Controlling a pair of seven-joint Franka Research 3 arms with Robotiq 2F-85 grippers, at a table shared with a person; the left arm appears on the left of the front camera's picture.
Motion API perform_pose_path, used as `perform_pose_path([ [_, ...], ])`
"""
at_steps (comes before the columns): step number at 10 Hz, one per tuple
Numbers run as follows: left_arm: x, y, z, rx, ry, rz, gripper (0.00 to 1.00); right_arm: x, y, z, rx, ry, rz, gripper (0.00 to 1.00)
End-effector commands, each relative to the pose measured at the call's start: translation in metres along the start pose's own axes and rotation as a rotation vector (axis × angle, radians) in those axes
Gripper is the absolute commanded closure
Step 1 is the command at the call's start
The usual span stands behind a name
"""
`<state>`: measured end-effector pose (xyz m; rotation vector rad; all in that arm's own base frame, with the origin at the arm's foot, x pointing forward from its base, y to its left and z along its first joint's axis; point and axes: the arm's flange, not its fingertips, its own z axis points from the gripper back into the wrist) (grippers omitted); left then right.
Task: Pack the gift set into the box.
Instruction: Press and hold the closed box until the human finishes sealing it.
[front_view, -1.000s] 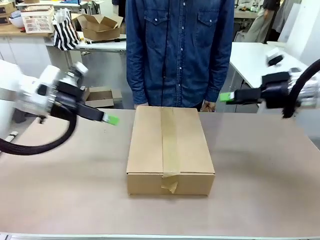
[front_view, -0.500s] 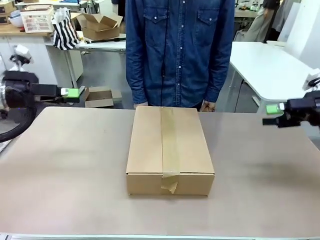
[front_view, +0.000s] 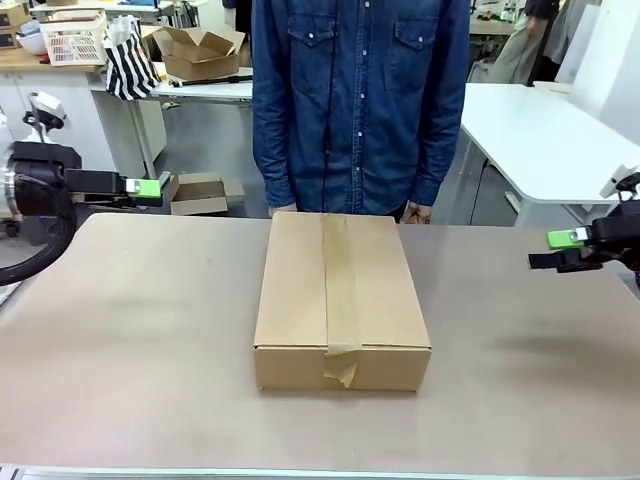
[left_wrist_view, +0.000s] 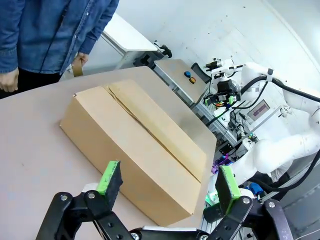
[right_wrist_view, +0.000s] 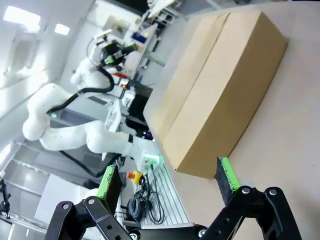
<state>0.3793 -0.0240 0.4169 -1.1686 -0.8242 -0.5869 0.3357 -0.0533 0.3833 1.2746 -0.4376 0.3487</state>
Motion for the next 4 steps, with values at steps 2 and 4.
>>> perform_pose_path([
  [2, 0.0019, -0.0021, 0.0009, 0.011, -0.006, 0.012, 0.0, 0.0054, 0.0076, -0.0052, -0.02, -0.018, -0.021, 0.0],
  [4, 0.0019, -0.0021, 0.0009, 0.011, -0.006, 0.012, 0.0, 0.0054, 0.0076, -0.0052, -0.02, -0.018, -0.021, 0.0],
])
